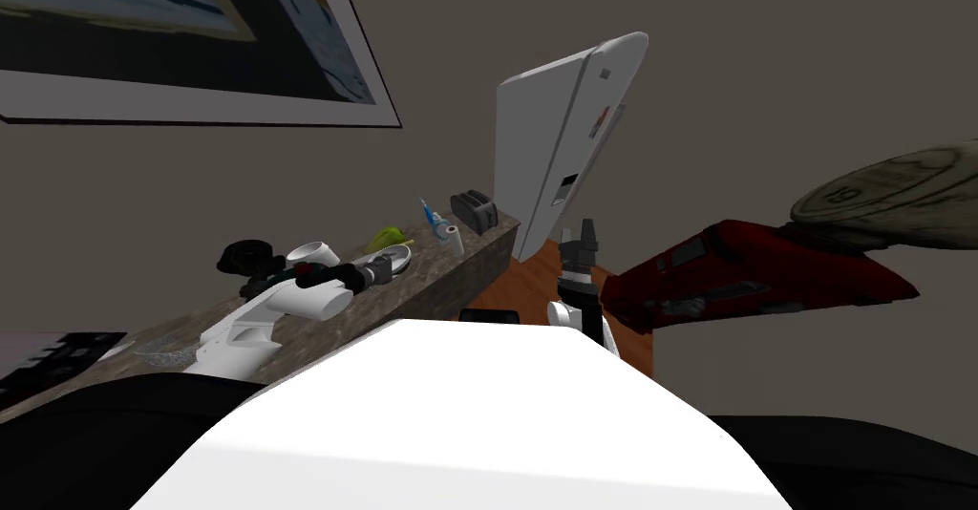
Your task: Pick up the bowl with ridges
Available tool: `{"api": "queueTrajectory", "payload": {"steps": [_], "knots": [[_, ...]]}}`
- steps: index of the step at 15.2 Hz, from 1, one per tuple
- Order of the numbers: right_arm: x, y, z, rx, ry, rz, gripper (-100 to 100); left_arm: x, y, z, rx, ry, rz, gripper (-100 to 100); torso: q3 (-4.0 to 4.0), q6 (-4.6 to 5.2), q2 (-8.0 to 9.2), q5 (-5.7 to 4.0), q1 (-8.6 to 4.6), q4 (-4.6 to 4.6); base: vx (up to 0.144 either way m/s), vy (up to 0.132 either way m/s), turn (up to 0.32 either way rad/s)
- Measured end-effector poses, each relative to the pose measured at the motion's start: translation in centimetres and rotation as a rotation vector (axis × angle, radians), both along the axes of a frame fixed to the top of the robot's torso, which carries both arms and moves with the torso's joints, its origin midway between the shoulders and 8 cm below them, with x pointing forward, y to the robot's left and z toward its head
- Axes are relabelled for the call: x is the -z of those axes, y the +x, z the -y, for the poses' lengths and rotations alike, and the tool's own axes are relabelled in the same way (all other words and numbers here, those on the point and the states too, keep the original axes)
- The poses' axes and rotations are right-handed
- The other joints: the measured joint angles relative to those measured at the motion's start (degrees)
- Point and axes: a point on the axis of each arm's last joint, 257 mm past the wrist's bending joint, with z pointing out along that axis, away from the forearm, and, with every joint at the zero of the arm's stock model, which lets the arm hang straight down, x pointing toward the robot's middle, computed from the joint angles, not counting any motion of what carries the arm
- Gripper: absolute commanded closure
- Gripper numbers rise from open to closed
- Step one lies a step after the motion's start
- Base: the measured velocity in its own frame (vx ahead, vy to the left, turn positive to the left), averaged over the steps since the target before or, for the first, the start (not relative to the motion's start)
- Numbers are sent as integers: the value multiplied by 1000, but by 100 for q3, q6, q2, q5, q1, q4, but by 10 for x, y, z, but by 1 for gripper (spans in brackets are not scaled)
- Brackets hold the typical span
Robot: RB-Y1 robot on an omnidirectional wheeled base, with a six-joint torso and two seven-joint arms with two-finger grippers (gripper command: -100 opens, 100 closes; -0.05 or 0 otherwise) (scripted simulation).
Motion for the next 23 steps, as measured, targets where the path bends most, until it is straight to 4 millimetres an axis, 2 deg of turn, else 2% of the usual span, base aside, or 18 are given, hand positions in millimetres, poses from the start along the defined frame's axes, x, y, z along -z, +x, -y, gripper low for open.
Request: {"api": "queueTrajectory", "payload": {"steps": [11,23], "knots": [[0,0,0,0,0,0,0,18,-36,-26,-95,-15,-197,-100,0,-1,0,1,2,0,-32,40,-131],[0,0,0,0,0,0,0,25,-79,-50,-202,-22,-397,-100,-2,-2,-4,1,-1,-1,-28,36,-107]]}}
